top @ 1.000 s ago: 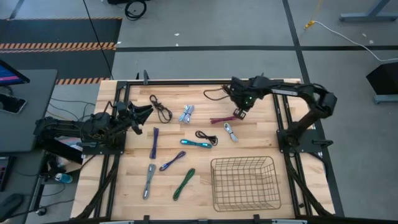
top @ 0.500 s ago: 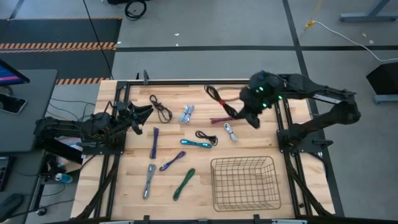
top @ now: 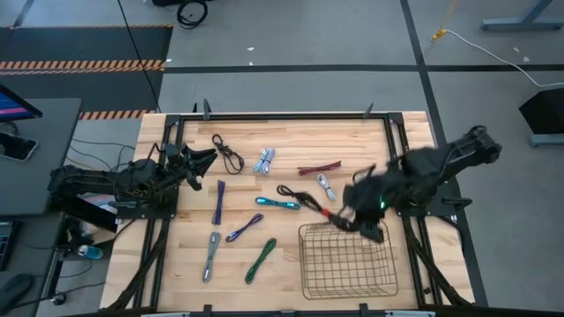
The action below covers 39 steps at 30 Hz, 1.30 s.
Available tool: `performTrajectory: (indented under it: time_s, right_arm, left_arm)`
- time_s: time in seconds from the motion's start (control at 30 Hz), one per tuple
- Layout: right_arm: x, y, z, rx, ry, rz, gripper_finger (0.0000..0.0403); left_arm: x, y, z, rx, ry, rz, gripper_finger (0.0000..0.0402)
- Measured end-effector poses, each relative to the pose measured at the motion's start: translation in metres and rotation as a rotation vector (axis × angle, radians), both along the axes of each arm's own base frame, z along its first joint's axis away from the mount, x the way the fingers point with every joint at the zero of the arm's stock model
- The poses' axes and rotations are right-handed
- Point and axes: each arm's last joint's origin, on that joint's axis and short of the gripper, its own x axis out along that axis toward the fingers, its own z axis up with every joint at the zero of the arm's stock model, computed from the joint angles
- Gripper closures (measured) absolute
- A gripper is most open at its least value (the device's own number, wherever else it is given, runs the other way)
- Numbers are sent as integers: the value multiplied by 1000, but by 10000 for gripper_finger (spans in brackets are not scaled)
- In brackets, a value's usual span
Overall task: Pick and place USB-C Cables
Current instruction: Put the right black charger cable into the wire basket, then put the top black charger cable into the wire basket
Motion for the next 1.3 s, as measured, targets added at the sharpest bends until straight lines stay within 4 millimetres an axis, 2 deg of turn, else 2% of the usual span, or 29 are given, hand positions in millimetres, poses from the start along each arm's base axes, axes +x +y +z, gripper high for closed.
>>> performTrajectory:
  time_s: [0.17, 0.33, 0.47, 0.57, 0.7, 0.9, 1.03, 1.17, 1.3]
  right_arm:
    - [2, 41, -24, -8, 171, 40, 396]
    - [-8, 78, -51, -52, 380, 117, 396]
    - [-12, 96, -73, -136, 497, 172, 396]
    - [-9, 104, -85, -174, 513, 190, 396]
    - [-5, 108, -94, -200, 527, 199, 387]
    - [-6, 101, -89, -288, 466, 153, 317]
    - [-7, 96, -89, -350, 463, 132, 285]
    - [-6, 86, -89, -447, 459, 107, 270]
    - [-1, 66, -84, -542, 438, 86, 270]
  left_arm:
    - [0, 0, 0, 0, 0, 0, 280]
    - [0, 0, 0, 0, 0, 0, 280]
    - [0, 0, 0, 1, 3, 0, 280]
    - [0, 0, 0, 1, 6, 0, 280]
    - [0, 0, 0, 0, 5, 0, 280]
    - [0, 0, 0, -1, 5, 0, 280]
    - [0, 0, 0, -16, -3, -3, 280]
    - [0, 0, 0, -17, -4, -3, 280]
    - [0, 0, 0, -16, -3, -3, 280]
